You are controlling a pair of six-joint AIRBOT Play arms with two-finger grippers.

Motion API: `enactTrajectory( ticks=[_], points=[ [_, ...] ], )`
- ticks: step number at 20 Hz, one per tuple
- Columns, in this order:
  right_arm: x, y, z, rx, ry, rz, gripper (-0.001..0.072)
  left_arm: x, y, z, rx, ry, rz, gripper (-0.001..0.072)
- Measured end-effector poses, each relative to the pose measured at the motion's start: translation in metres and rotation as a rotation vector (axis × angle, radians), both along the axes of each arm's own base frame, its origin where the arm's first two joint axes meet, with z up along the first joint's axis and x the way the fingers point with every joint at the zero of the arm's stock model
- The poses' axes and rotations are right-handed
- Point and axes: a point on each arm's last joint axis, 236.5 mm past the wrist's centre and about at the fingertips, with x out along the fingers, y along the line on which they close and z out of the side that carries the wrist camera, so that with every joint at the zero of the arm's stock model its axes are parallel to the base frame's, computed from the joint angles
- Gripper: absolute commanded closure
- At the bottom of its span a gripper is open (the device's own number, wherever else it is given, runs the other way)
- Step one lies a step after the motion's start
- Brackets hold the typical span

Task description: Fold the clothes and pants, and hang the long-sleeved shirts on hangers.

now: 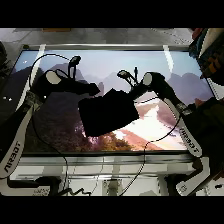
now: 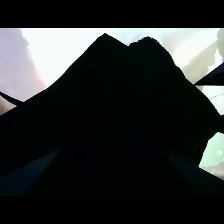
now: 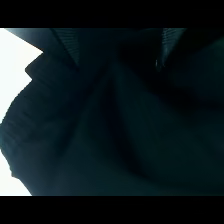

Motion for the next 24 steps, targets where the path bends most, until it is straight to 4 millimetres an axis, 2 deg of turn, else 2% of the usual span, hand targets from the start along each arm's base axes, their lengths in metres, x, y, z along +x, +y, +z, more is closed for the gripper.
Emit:
enactTrajectory(
  ticks=[3, 6, 9, 11, 12, 13, 18, 19, 20, 21, 24],
  points=[
    [0.008, -0.008, -0.014, -0.040, 0.001, -0.056, 0.0177, 0.000, 0.001, 0.000, 0.000, 0.000, 0.001, -0.0003],
    [0.025, -0.017, -0.021, -0.028, -0.005, -0.187, 0.0177, 0.000, 0.001, 0.000, 0.000, 0.000, 0.001, -0.0003],
    [0.033, -0.038, -0.033, -0.016, 0.045, -0.326, 0.0177, 0.000, 0.001, 0.000, 0.000, 0.000, 0.001, -0.0003],
    [0.032, -0.056, -0.044, -0.002, 0.114, -0.406, 0.0180, 0.000, 0.001, 0.000, 0.000, 0.000, 0.001, -0.0002],
    [0.030, -0.062, -0.048, 0.026, 0.162, -0.449, 0.0208, 0.000, 0.001, 0.000, 0.000, 0.000, 0.001, -0.0003],
    [0.029, -0.066, -0.051, 0.062, 0.206, -0.485, 0.0228, 0.000, 0.001, 0.000, 0.000, 0.000, 0.001, -0.0002],
    [0.019, -0.075, -0.060, 0.304, 0.485, -0.636, 0.0221, 0.000, 0.001, 0.000, 0.000, 0.000, 0.001, -0.0003],
    [0.018, -0.075, -0.061, 0.341, 0.524, -0.653, 0.0177, 0.000, 0.001, 0.000, 0.000, 0.000, 0.001, -0.0002],
    [0.019, -0.077, -0.062, 0.368, 0.543, -0.669, 0.0084, 0.000, 0.001, 0.000, 0.000, 0.000, 0.001, -0.0003],
    [0.021, -0.079, -0.063, 0.384, 0.550, -0.683, 0.0028, 0.000, 0.001, 0.000, 0.000, 0.000, 0.001, -0.0003],
    [0.038, -0.084, -0.066, 0.429, 0.516, -0.733, 0.0015, 0.000, 0.001, 0.000, 0.000, 0.000, 0.001, -0.0002]
  ],
)
